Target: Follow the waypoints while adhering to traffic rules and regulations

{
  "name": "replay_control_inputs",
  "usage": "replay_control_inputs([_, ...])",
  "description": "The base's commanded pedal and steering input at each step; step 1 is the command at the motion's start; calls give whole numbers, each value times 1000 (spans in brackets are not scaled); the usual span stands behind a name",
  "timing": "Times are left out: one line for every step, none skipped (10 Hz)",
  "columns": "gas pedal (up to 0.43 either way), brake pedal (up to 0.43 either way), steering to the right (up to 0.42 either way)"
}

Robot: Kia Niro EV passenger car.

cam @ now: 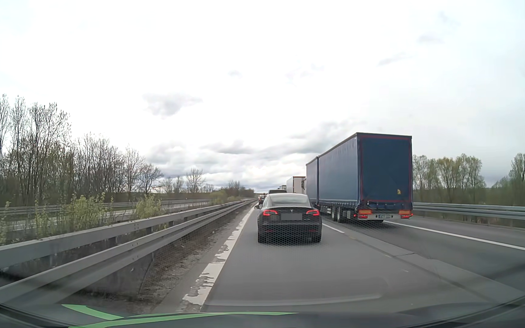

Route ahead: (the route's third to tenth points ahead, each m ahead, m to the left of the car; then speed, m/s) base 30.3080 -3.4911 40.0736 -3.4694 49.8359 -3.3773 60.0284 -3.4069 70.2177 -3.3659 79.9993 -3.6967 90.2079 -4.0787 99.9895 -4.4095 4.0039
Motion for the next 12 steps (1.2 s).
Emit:
replay_control_inputs([79, 0, -1])
replay_control_inputs([79, 0, -1])
replay_control_inputs([79, 0, -1])
replay_control_inputs([79, 0, -1])
replay_control_inputs([79, 0, -1])
replay_control_inputs([79, 0, -1])
replay_control_inputs([79, 0, -1])
replay_control_inputs([79, 0, -1])
replay_control_inputs([79, 0, -1])
replay_control_inputs([87, 0, -1])
replay_control_inputs([87, 0, -1])
replay_control_inputs([87, 0, -1])
